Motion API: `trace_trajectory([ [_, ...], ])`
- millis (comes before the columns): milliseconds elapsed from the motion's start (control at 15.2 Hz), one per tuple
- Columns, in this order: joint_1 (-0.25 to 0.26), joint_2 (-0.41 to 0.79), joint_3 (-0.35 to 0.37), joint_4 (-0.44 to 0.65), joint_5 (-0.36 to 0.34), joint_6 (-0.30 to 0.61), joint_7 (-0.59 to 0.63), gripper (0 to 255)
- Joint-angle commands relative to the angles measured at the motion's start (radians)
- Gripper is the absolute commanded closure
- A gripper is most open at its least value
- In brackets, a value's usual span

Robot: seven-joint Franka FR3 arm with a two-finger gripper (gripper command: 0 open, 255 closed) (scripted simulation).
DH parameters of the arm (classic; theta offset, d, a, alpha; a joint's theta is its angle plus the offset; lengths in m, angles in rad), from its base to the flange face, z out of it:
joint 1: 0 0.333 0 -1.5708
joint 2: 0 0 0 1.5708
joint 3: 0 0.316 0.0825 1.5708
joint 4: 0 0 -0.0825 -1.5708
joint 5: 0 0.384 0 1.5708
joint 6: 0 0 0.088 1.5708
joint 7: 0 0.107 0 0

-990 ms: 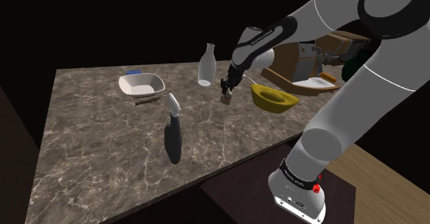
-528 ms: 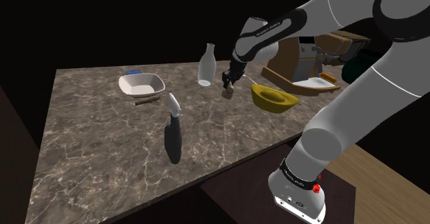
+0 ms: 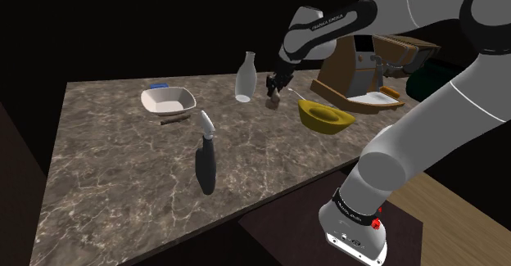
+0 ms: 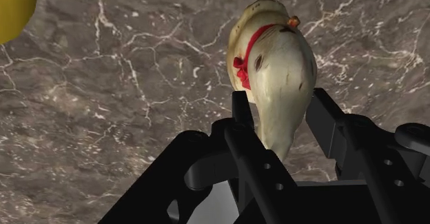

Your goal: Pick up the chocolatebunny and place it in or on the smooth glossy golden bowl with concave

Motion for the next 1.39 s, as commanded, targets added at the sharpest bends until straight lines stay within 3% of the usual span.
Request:
trace_trajectory([
  [0, -0.001, -0.014, 0.002, 0.016, -0.003, -0.03, 0.003, 255],
  [858, -0.003, -0.079, 0.015, 0.132, -0.01, -0.211, 0.014, 255],
  [1320, -0.077, -0.192, -0.095, 0.071, -0.054, -0.258, -0.138, 255],
])
